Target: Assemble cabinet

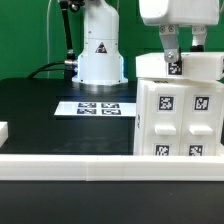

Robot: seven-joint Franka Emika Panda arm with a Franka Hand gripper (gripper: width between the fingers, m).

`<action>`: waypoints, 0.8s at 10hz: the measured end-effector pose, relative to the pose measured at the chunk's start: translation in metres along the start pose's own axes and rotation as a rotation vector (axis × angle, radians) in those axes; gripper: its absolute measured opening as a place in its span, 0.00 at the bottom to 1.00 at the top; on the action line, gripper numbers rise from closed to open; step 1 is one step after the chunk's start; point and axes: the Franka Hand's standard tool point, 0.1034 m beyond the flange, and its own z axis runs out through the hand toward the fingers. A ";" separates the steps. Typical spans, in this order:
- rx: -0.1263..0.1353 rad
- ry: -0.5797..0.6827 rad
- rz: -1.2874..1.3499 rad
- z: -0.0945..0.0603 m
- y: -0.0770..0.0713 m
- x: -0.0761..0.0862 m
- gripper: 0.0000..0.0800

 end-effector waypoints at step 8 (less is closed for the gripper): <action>0.002 -0.003 0.199 0.001 0.002 -0.002 0.69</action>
Offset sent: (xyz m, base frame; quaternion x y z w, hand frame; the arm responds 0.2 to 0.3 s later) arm 0.0013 0.0007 0.0015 -0.0041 -0.0006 0.0050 1.0000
